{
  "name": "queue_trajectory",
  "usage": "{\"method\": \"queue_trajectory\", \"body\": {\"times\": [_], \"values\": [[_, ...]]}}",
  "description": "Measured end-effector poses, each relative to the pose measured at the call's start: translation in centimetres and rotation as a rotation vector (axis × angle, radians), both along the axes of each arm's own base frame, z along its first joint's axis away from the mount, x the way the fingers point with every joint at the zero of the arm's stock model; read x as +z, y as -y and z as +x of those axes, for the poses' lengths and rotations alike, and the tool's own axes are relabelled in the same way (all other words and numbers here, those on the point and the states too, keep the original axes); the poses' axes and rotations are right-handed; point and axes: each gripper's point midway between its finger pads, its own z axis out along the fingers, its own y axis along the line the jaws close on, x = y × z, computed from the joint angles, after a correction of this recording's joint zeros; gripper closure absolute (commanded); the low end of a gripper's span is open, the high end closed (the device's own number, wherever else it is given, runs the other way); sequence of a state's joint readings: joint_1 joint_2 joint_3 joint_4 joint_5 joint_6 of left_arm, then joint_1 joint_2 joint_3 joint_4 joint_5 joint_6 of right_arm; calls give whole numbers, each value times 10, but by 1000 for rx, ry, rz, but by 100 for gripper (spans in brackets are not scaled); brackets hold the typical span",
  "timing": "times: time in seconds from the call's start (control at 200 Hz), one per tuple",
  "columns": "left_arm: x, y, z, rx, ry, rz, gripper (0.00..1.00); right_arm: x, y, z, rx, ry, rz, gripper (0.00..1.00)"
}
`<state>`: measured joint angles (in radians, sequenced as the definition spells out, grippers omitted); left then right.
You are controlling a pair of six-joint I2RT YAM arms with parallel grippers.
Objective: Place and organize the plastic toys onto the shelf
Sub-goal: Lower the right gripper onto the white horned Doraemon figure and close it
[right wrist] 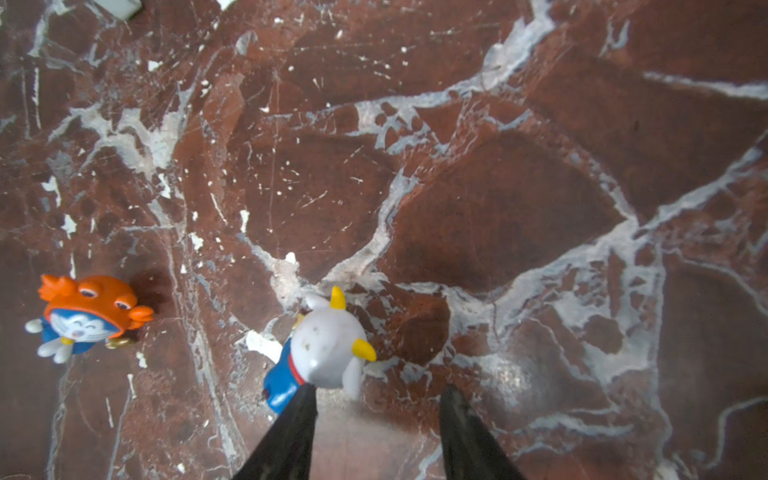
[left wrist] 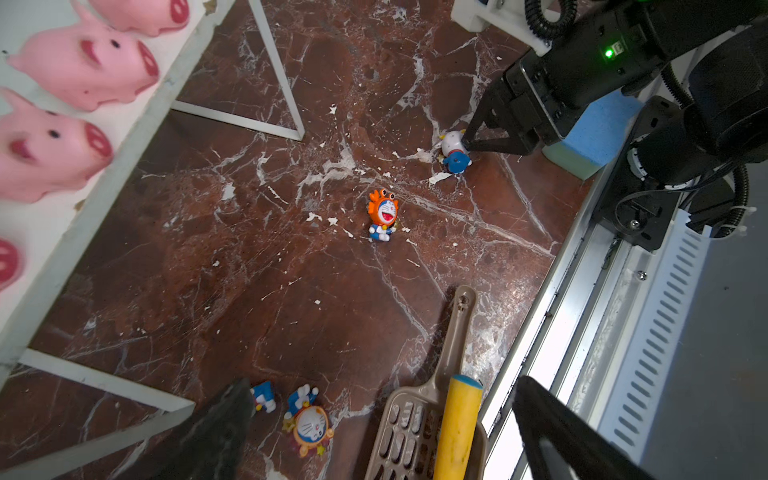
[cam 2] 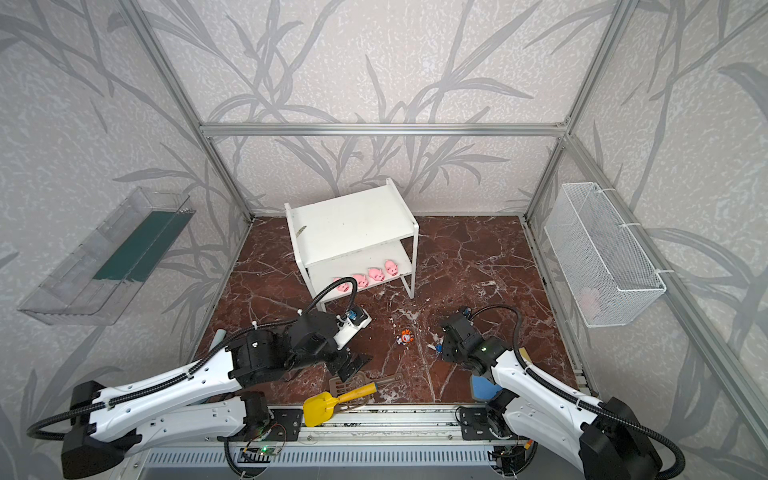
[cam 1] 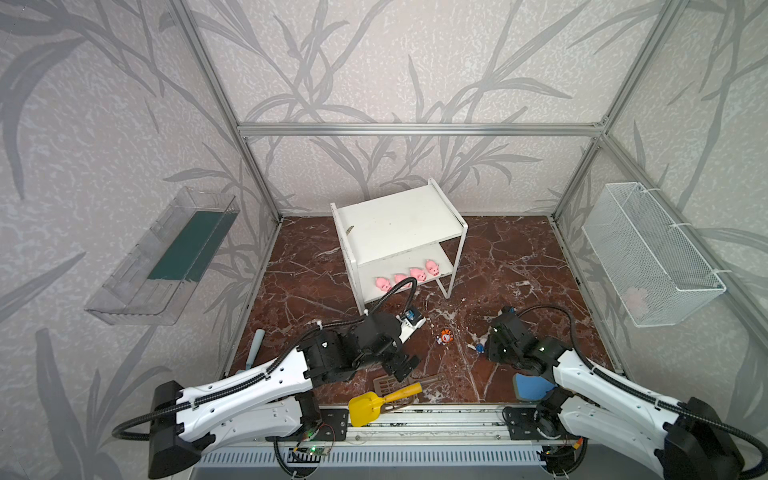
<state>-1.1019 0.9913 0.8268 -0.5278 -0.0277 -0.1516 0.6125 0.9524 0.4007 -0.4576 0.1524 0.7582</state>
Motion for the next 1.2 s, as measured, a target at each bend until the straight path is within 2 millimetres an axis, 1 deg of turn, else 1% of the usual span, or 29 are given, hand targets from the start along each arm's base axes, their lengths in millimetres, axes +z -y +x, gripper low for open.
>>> {"method": "queue_trajectory", "body": {"times": [0.105, 0.225, 0.29, 0.375, 0.42, 0.515, 0.575, 0.615, 0.735, 0.89, 1.075, 1.2], "values": [[-7, 14, -1, -22, -2, 0, 1, 1, -1, 5, -10, 6, 30, 53], [-12, 29, -2, -44, -1, -5, 1, 0, -7, 12, -4, 14, 87, 53], [-17, 37, -3, -55, -2, -5, 1, -2, -10, 14, 4, 12, 104, 57], [-24, 46, -6, -70, -7, 5, 1, -5, -16, 16, 31, 3, 119, 68], [-28, 50, -7, -79, -10, 11, 1, -7, -19, 18, 37, 1, 128, 72], [-37, 56, -11, -95, -17, 33, 1, -1, -30, 26, 67, 20, 168, 73], [-41, 60, -13, -105, -18, 42, 1, 0, -36, 29, 82, 16, 180, 75], [-42, 61, -14, -107, -17, 45, 1, 0, -39, 30, 93, 11, 187, 77], [-43, 63, -15, -108, -9, 49, 1, 3, -49, 34, 123, 12, 216, 80], [-41, 62, -12, -99, 3, 49, 1, 8, -52, 37, 156, 29, 208, 82], [-41, 61, -10, -92, 16, 54, 1, 17, -43, 33, 182, 44, 127, 83], [-40, 62, -9, -91, 21, 52, 1, 16, -33, 26, 188, 32, 80, 83]]}}
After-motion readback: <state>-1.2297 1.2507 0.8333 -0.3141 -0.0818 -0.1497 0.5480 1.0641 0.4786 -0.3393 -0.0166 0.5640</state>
